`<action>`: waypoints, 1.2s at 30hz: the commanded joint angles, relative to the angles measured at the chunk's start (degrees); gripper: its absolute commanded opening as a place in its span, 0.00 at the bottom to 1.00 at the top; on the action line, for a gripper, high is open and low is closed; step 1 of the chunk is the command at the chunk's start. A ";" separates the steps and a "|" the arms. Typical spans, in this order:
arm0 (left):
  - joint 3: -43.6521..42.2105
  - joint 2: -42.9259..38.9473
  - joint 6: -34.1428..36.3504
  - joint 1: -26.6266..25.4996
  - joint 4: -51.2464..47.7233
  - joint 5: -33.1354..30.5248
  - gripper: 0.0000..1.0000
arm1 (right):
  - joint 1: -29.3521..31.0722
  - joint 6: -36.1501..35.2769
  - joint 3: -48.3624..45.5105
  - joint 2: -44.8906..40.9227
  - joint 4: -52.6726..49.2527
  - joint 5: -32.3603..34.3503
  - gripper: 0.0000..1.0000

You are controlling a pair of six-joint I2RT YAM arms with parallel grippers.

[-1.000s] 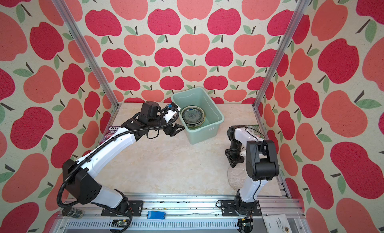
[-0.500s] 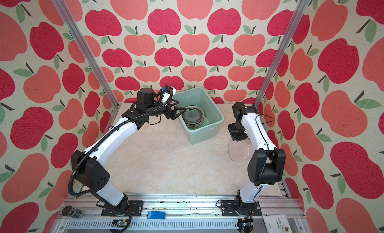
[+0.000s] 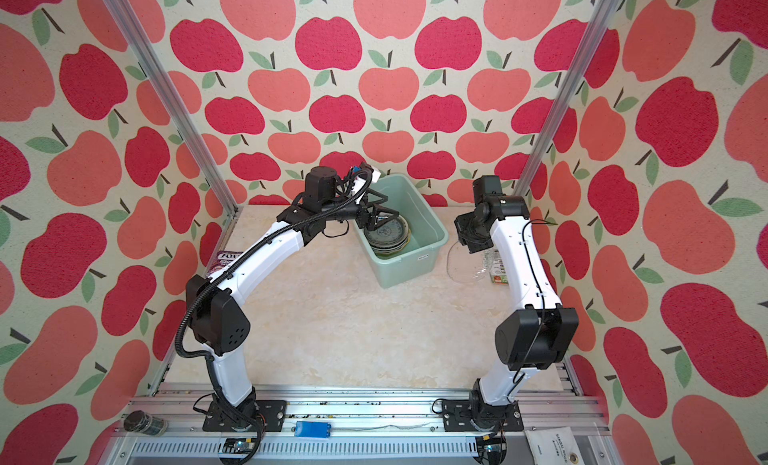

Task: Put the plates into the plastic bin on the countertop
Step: 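Lift the glass plate upright with the right gripper toward the bin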

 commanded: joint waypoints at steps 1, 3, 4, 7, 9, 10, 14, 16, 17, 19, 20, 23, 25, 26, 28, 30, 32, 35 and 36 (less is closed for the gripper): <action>-0.05 0.12 3.96 -1.30 0.94 2.38 0.86 | -0.40 2.26 2.38 -0.21 3.21 -3.36 0.00; -0.02 0.75 2.36 -1.73 1.91 2.60 0.86 | -0.41 2.89 3.26 -0.14 4.37 -4.23 0.00; 0.00 1.10 1.28 -1.97 2.60 2.89 0.86 | -0.36 3.14 3.59 -0.22 5.19 -4.64 0.00; 0.18 2.36 -0.89 -3.00 3.69 2.79 0.84 | -0.41 4.33 4.14 -0.64 7.67 -5.57 0.00; 0.30 3.09 -2.08 -3.39 3.94 2.51 0.81 | -0.30 5.26 4.17 -0.99 9.37 -6.06 0.00; 0.64 3.59 -2.42 -3.48 3.61 2.35 0.79 | -0.23 5.75 4.21 -1.17 10.11 -6.33 0.00; 3.79 6.27 -2.24 -4.44 -0.14 1.41 0.72 | 0.37 7.02 4.01 -1.54 13.29 -6.95 0.00; 5.60 7.58 -2.31 -5.14 -1.78 0.87 0.70 | 0.71 7.84 3.30 -1.74 15.86 -7.27 0.00; 6.31 8.27 -2.31 -5.51 -2.25 0.44 0.69 | 0.97 8.37 2.99 -1.87 17.04 -7.43 0.00; 7.47 9.37 -2.22 -6.20 -2.57 -0.28 0.67 | 1.47 8.79 3.10 -1.94 17.93 -7.47 0.00; 7.95 9.98 -2.31 -6.54 -2.62 -0.92 0.65 | 1.74 8.82 3.27 -1.98 17.97 -7.46 0.00; 8.91 11.13 -2.49 -7.34 -2.41 -2.66 0.62 | 2.22 9.21 2.64 -2.60 17.76 -8.10 0.00; 9.21 11.69 -2.53 -7.82 -2.10 -3.47 0.60 | 2.58 9.88 1.69 -3.27 17.94 -8.46 0.00; 9.34 12.02 -2.73 -8.02 -1.74 -3.52 0.59 | 2.79 10.02 1.21 -3.82 18.06 -8.52 0.00; 9.49 12.45 -3.39 -8.45 -0.88 -4.02 0.58 | 3.02 10.20 0.57 -4.56 18.17 -8.22 0.00; 9.49 12.79 -3.63 -8.89 -0.26 -4.34 0.56 | 3.11 10.28 -0.01 -5.29 18.33 -7.96 0.00; 9.54 13.28 -3.41 -9.31 -0.18 -5.67 0.54 | 3.11 10.53 -0.76 -6.05 18.90 -8.07 0.00; 9.92 13.69 -2.57 -9.80 -0.39 -7.86 0.49 | 3.19 10.89 -1.50 -6.88 19.33 -8.34 0.00; 9.97 13.82 -2.42 -9.91 -0.38 -8.66 0.48 | 3.27 10.98 -1.74 -7.00 19.35 -8.59 0.00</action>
